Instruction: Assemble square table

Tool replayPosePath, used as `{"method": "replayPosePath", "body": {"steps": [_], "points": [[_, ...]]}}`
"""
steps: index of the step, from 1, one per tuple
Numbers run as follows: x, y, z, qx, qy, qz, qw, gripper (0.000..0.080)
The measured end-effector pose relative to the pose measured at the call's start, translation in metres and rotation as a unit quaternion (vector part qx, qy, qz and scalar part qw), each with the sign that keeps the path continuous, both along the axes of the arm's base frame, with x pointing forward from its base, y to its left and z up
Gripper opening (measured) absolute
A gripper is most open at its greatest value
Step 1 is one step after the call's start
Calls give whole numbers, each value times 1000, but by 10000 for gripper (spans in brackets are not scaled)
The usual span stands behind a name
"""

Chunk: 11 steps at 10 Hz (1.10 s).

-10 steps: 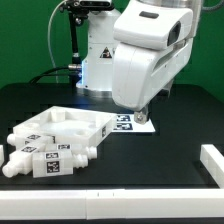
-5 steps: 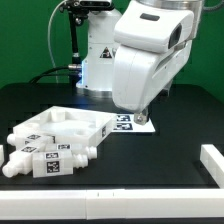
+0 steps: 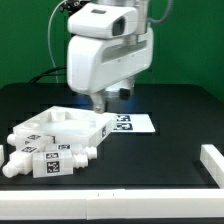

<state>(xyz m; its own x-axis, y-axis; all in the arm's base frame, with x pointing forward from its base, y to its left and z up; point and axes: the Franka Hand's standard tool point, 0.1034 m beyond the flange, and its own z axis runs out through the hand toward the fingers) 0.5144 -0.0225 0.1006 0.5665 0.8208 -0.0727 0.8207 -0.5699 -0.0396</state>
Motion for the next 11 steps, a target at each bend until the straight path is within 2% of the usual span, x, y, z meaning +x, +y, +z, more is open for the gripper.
{"method": "replayPosePath", "body": {"steps": [2, 4, 5, 6, 7, 8, 9, 11], "points": [[4, 5, 0, 0, -1, -6, 1000, 649], [3, 3, -1, -1, -1, -8, 1000, 649], [-1, -10, -1, 0, -28, -21, 999, 649], [-11, -23, 4, -1, -90, -62, 994, 649], [-35, -35, 1, 0, -99, -96, 990, 649], [-47, -48, 0, -1, -95, -95, 991, 649], [-52, -59, 0, -1, -94, -91, 991, 649], [-50, -53, -1, 0, -94, -94, 991, 649]]}}
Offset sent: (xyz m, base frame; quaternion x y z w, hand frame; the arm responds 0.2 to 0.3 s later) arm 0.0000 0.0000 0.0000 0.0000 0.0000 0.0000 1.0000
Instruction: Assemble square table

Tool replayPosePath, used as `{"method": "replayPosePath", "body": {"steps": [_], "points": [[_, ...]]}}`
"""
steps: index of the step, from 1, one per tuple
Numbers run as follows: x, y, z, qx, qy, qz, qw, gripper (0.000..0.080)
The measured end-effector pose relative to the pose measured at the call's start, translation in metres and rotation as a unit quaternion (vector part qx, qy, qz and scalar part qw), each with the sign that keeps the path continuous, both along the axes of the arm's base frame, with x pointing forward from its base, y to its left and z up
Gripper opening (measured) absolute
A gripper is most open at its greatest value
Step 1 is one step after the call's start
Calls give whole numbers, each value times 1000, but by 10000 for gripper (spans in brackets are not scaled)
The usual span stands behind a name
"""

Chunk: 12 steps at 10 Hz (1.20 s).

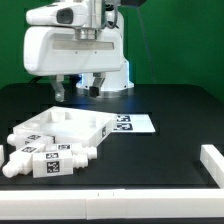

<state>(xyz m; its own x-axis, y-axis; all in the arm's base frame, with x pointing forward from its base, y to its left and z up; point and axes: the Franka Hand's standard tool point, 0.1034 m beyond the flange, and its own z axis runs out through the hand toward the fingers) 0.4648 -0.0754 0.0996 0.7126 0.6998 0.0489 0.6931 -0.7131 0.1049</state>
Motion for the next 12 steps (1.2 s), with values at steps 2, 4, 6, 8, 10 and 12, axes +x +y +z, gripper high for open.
{"method": "replayPosePath", "body": {"steps": [2, 4, 6, 8, 10, 12], "points": [[0, -1, 0, 0, 0, -1, 1000, 649], [-7, -20, 1, 1, -45, -53, 998, 649], [-40, -54, -11, 5, -29, -108, 994, 649], [-43, -65, -11, 2, -28, -93, 995, 649], [-43, -65, -11, 2, -27, -93, 995, 649], [-48, -82, -14, 0, -54, -166, 985, 649]]}}
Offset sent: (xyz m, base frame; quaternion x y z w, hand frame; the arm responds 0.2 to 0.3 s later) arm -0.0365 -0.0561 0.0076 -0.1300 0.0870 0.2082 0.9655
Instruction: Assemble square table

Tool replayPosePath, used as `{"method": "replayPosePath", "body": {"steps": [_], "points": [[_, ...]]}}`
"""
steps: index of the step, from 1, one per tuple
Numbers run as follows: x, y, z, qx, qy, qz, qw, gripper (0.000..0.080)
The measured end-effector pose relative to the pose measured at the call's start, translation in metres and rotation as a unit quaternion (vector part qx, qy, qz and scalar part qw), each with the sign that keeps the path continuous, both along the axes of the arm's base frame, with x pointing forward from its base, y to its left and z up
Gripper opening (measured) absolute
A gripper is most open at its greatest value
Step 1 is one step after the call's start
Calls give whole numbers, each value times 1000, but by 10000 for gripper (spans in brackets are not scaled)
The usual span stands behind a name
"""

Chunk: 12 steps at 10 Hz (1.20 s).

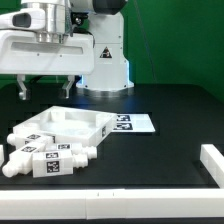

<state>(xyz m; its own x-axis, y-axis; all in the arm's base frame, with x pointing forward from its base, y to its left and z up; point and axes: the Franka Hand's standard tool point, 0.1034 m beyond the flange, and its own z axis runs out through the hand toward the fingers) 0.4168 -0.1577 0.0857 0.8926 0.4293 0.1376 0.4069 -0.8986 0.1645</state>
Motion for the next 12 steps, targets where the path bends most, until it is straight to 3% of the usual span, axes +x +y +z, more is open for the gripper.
{"method": "replayPosePath", "body": {"steps": [1, 2, 3, 6, 8, 9, 12], "points": [[-14, -12, -10, 1, -14, -73, 997, 649], [-23, -19, -21, 26, 36, -91, 995, 649], [-16, -23, -18, 25, 31, -90, 995, 649], [-21, -24, -24, 32, 40, -111, 993, 649], [-23, -31, -42, 38, 53, -158, 985, 649], [-33, -29, -55, 43, 67, -186, 979, 649], [-39, -30, -73, 51, 93, -205, 973, 649]]}}
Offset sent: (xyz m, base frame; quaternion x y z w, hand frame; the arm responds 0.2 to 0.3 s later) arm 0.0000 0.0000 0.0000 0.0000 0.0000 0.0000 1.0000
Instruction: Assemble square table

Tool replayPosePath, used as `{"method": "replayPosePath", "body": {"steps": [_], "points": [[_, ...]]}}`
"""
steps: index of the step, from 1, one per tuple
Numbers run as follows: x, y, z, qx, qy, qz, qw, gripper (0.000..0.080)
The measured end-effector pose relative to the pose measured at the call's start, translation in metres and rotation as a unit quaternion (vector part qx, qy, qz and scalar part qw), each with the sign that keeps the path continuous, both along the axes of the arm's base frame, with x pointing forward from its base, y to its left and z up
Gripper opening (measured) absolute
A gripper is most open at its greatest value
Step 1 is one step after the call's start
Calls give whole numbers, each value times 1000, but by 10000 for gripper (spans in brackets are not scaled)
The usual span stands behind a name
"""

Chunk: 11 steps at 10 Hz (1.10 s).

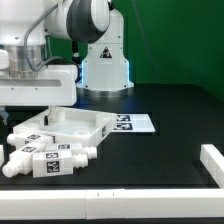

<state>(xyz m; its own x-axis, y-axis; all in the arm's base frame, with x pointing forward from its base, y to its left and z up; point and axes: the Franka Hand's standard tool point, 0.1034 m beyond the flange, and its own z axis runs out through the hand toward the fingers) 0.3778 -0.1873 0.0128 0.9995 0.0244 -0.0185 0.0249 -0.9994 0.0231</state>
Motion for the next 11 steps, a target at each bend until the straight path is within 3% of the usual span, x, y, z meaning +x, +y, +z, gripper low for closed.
{"method": "replayPosePath", "body": {"steps": [2, 4, 5, 6, 7, 10, 11], "points": [[0, 0, -3, 0, 2, 2, 1000, 649], [0, 0, -3, 0, 3, 2, 1000, 398], [0, 0, -3, 0, 3, 2, 1000, 398], [0, 0, -3, 0, 3, 2, 1000, 216], [0, 0, -3, 0, 2, 3, 1000, 87], [0, 0, -2, 0, 2, 5, 1000, 57], [4, 8, 3, 5, 3, -7, 1000, 56]]}}
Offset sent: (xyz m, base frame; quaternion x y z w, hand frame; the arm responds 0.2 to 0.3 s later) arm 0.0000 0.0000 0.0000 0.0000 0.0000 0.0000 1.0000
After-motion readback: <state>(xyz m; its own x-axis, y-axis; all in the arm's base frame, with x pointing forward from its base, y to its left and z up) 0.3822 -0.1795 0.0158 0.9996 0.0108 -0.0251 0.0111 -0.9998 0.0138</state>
